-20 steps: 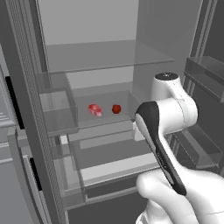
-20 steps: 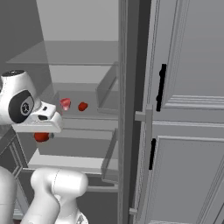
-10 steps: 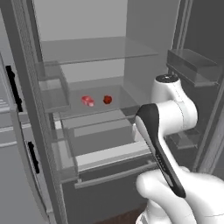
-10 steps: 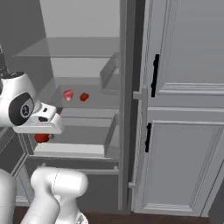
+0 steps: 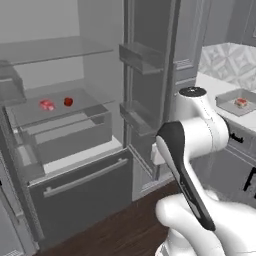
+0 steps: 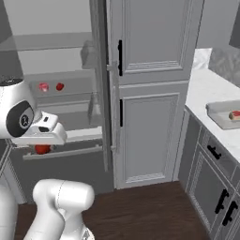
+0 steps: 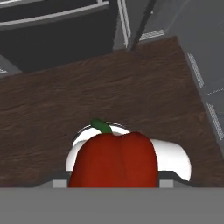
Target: Place one bell pepper and one steak in each tupperware on the nearby counter, to pack two identical lunches.
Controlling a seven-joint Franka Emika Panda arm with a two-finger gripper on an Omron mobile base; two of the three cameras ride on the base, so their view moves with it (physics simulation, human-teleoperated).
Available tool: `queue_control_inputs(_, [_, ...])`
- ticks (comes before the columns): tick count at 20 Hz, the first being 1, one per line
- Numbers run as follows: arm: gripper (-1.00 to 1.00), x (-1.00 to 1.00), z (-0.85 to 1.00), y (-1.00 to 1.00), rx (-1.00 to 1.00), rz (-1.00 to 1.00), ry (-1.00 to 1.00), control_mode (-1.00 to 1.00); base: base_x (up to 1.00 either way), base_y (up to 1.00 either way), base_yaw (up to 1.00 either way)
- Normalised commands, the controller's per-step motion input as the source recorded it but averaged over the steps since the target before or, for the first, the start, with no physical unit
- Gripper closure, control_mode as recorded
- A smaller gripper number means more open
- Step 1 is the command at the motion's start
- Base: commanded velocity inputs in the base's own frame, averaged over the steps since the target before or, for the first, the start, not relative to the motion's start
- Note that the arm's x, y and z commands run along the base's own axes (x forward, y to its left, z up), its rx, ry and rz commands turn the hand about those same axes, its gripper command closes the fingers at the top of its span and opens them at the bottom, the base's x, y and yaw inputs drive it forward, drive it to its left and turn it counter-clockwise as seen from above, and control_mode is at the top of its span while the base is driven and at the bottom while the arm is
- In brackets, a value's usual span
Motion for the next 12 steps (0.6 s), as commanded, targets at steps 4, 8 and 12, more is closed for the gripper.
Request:
queue_control_inputs(4, [1.00, 0.00, 0.00, 0.00, 0.00, 0.00, 0.00, 1.00, -0.13, -0.66, -0.68])
queue_control_inputs(8, [1.00, 0.00, 0.00, 0.00, 0.00, 0.00, 0.00, 1.00, 0.02, -0.86, -0.71])
queue_control_inputs(12, [1.00, 0.00, 0.00, 0.00, 0.00, 0.00, 0.00, 1.00, 0.62, -0.71, -0.56])
